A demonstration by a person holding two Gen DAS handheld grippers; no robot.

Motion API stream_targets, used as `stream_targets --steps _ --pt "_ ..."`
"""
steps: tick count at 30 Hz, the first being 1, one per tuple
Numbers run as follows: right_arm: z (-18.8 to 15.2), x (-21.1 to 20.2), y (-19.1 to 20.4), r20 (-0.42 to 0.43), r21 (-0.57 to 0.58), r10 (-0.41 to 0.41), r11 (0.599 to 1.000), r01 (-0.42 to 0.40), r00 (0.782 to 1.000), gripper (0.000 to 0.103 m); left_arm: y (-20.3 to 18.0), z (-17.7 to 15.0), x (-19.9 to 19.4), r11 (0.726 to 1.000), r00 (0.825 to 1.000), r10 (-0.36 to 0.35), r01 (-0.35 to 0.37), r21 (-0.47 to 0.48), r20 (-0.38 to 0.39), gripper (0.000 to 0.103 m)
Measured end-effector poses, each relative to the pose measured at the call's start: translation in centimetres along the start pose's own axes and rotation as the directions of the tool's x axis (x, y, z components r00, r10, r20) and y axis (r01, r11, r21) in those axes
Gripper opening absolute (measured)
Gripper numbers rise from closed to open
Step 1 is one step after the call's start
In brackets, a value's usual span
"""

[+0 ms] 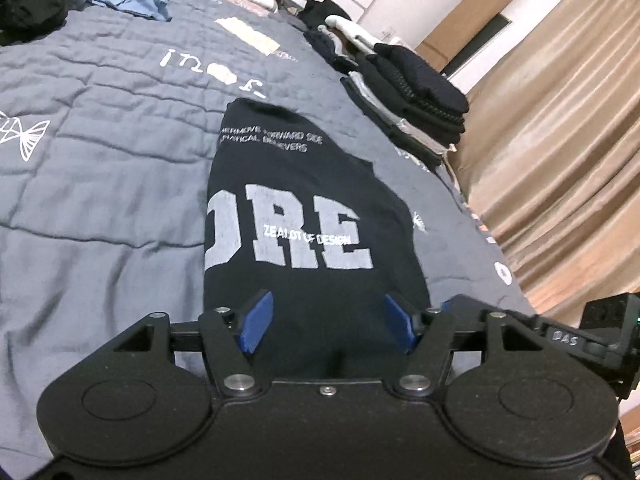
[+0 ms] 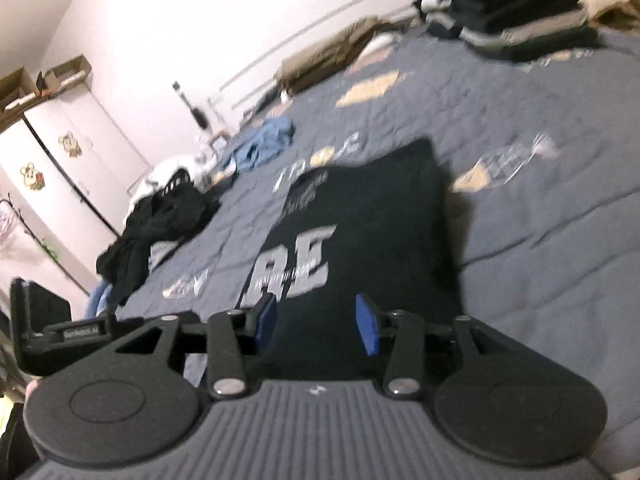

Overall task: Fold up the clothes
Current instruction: 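Open the left tool and release the folded shirt, then move both open tools back over the edge of the folded black shirt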

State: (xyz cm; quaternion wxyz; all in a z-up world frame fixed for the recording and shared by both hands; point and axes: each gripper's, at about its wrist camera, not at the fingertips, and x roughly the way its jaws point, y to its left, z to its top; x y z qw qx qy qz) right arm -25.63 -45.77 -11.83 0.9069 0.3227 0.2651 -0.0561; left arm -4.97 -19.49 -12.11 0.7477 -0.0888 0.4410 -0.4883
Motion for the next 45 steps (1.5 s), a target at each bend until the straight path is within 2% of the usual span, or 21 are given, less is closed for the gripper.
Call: stream_targets --steps 2,5,8,12,16,19,21,23,26,28,32,35,38,41,45 --pt "-0.2 1.7 -0.1 -0.025 0.007 -0.026 1.000 0.026 0.999 0.043 0.4 -0.2 0.5 1.000 1.000 0.017 -0.017 -0.009 -0.010 0.061" --pt "-1.0 3.1 -0.8 -0.067 -0.013 -0.109 0.994 0.109 0.992 0.043 1.2 -0.4 1.2 0.999 0.999 0.042 -0.043 -0.027 -0.035 0.061" --pt "-1.3 2.6 -1.6 -0.062 0.010 -0.117 0.993 0.118 0.991 0.042 1.8 -0.3 1.2 0.997 0.997 0.070 -0.071 -0.032 -0.032 0.061" --pt "-1.3 1.4 -1.9 -0.061 -0.037 -0.174 0.984 0.171 0.983 0.042 2.3 0.2 0.5 0.993 0.994 0.109 -0.109 -0.053 -0.005 0.063" --pt "-1.2 0.5 -2.4 -0.069 0.002 -0.164 0.986 0.164 0.984 0.041 2.4 0.3 0.2 0.991 0.993 0.116 -0.116 -0.063 0.001 0.063" --pt "-1.1 -0.8 -2.4 -0.045 0.028 -0.149 0.988 0.150 0.988 0.043 1.8 0.1 -0.2 0.992 0.993 0.120 -0.120 -0.039 0.014 0.064" --pt "-1.3 -1.9 -2.5 -0.031 0.041 -0.160 0.986 0.161 0.987 0.043 0.9 -0.1 -0.5 0.992 0.992 0.127 -0.128 0.011 0.023 0.064" --pt "-1.4 -2.7 -2.9 -0.028 0.069 -0.168 0.983 0.170 0.985 0.043 -0.2 -0.5 -0.5 0.992 0.994 0.106 -0.106 0.067 0.011 0.068" --pt "-1.9 -3.4 -3.7 -0.033 0.115 -0.188 0.975 0.190 0.982 0.043 -1.3 -1.2 -0.1 0.993 0.997 0.073 -0.071 0.096 -0.018 0.068" --pt "-2.2 -3.6 -4.4 -0.040 0.153 -0.201 0.967 0.205 0.979 0.043 -1.7 -1.5 0.2 0.989 0.996 0.087 -0.083 0.125 -0.024 0.068" --pt "-2.8 -3.7 -5.4 -0.057 0.220 -0.190 0.955 0.198 0.980 0.044 -1.6 -1.6 0.5 0.990 0.995 0.097 -0.093 0.110 -0.028 0.068" --pt "-3.3 -3.3 -5.8 -0.069 0.269 -0.149 0.949 0.162 0.986 0.045 -1.4 -1.6 0.8 0.991 0.994 0.103 -0.100 0.087 -0.035 0.068" --pt "-3.7 -2.3 -5.3 -0.098 0.227 -0.148 0.959 0.167 0.984 0.046 -1.4 -1.6 1.2 0.990 0.992 0.118 -0.114 0.088 -0.037 0.068" --pt "-4.1 -1.5 -4.9 -0.126 0.186 -0.195 0.959 0.216 0.973 0.048 -1.4 -1.7 1.6 0.987 0.989 0.139 -0.134 0.094 -0.049 0.069" --pt "-3.6 -2.2 -4.3 -0.097 0.171 -0.200 0.962 0.214 0.975 0.048 -1.4 -1.6 1.4 0.985 0.988 0.148 -0.144 0.091 -0.039 0.069"
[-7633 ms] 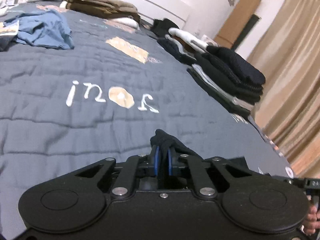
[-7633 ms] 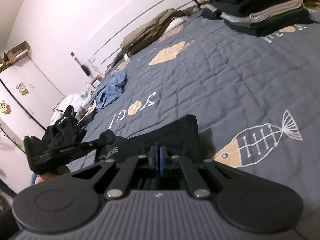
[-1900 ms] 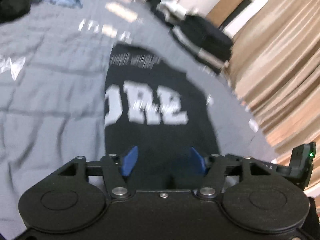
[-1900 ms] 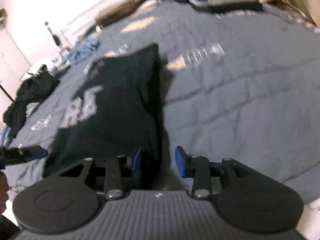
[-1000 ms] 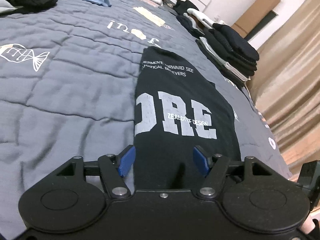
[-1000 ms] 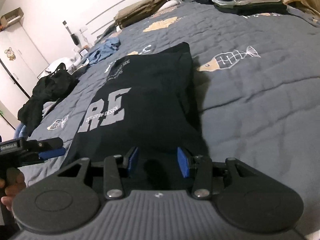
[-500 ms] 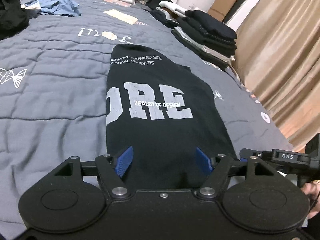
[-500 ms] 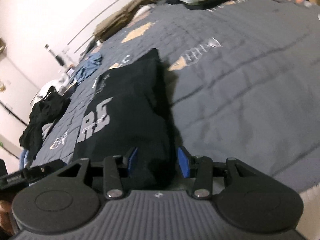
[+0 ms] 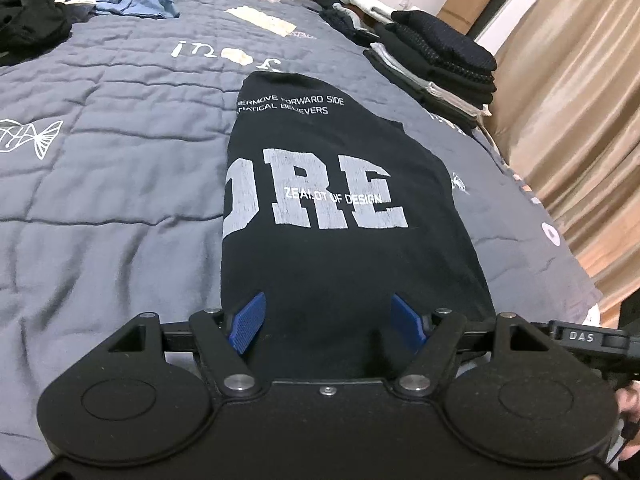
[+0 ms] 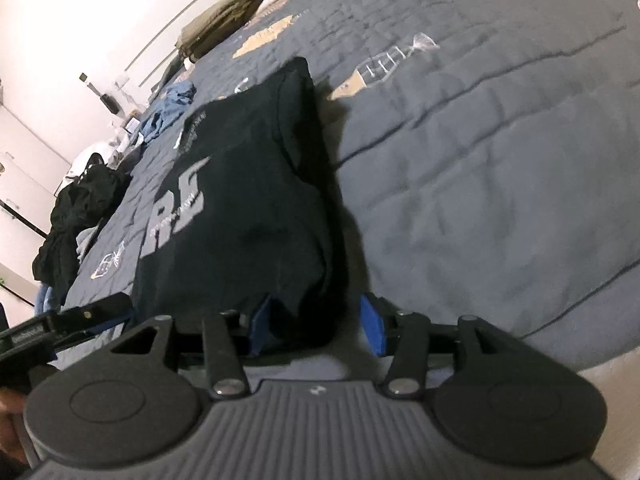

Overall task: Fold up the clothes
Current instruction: 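Move both open tools back over the edge of the folded black shirt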

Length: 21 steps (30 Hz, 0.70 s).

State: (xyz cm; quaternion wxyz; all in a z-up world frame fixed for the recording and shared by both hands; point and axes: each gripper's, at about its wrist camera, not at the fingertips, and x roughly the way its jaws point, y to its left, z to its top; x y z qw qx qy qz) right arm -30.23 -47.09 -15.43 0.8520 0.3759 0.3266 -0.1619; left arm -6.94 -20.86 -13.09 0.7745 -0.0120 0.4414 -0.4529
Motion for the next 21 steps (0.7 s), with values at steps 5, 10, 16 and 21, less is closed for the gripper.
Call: stream_targets --steps 5,10,16,21 --pt "0.5 -0.8 0.5 0.057 -0.007 0.009 1.000 -0.008 0.998 0.050 0.3 0.5 -1.0 1.000 0.999 0.014 -0.013 -0.021 0.043 0.071" --pt "0.6 -0.8 1.8 0.070 -0.064 -0.017 0.998 0.021 0.997 0.051 0.7 0.8 -1.0 0.998 0.997 0.051 -0.049 -0.033 0.055 0.073" --pt "0.5 -0.5 2.8 0.073 -0.105 -0.030 0.994 0.037 0.997 0.054 0.2 0.6 -0.8 0.994 0.993 0.106 -0.107 0.003 0.051 0.080" --pt "0.4 -0.4 3.8 0.061 -0.134 -0.052 0.989 0.059 0.997 0.058 -0.5 0.6 -0.9 0.989 0.988 0.140 -0.143 0.035 0.065 0.085"
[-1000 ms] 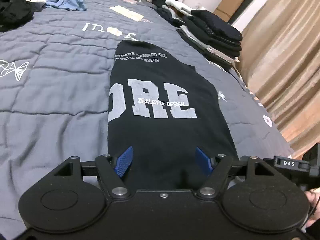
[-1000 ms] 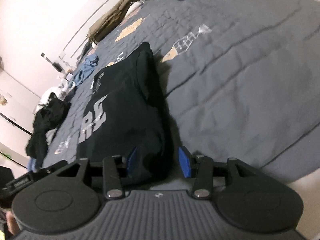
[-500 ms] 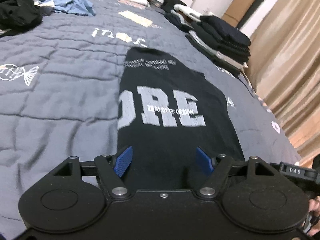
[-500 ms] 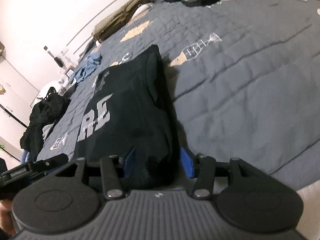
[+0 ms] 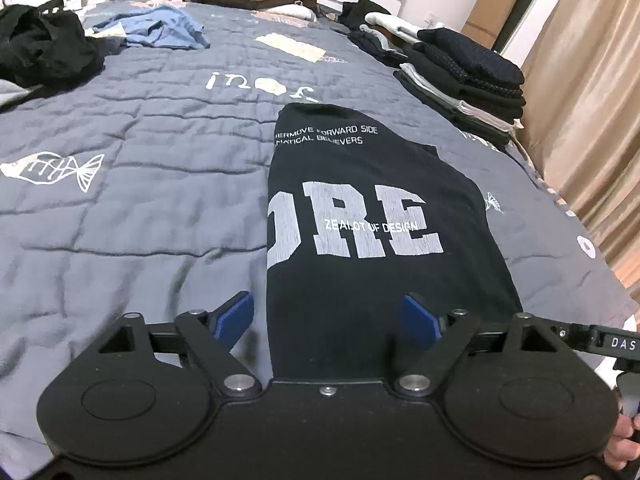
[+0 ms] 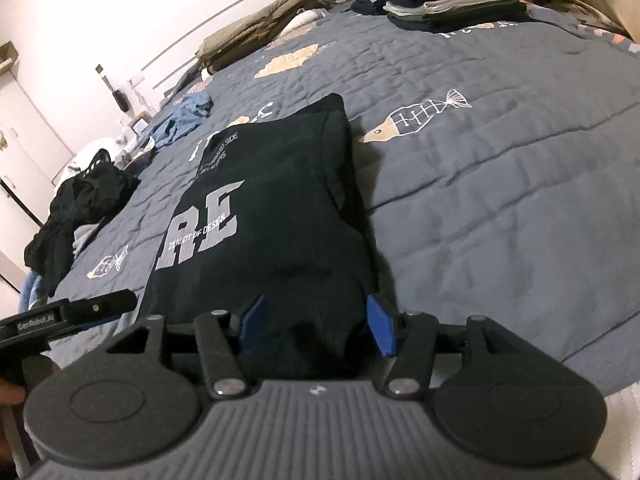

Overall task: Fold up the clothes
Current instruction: 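Move both open tools back over the edge of the folded black shirt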

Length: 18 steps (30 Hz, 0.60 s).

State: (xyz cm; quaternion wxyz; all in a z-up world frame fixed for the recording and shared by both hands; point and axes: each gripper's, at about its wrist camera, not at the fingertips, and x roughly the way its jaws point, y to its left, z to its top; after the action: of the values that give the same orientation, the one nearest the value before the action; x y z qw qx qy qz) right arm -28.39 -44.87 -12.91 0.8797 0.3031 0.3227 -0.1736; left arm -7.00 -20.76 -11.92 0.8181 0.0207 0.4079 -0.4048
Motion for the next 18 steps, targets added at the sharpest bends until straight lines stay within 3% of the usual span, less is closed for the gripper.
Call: stream_targets --steps 2,18 --pt "0.0 0.1 0.4 -0.010 -0.016 -0.007 1.000 0.007 1.000 0.058 -0.5 0.0 -0.2 1.000 1.000 0.011 -0.011 0.017 0.004 0.091" --pt "0.8 -3.2 2.4 -0.050 -0.020 0.006 1.000 -0.007 0.999 0.060 -2.8 1.0 -5.0 0.997 0.995 0.055 -0.059 0.058 0.081 0.100"
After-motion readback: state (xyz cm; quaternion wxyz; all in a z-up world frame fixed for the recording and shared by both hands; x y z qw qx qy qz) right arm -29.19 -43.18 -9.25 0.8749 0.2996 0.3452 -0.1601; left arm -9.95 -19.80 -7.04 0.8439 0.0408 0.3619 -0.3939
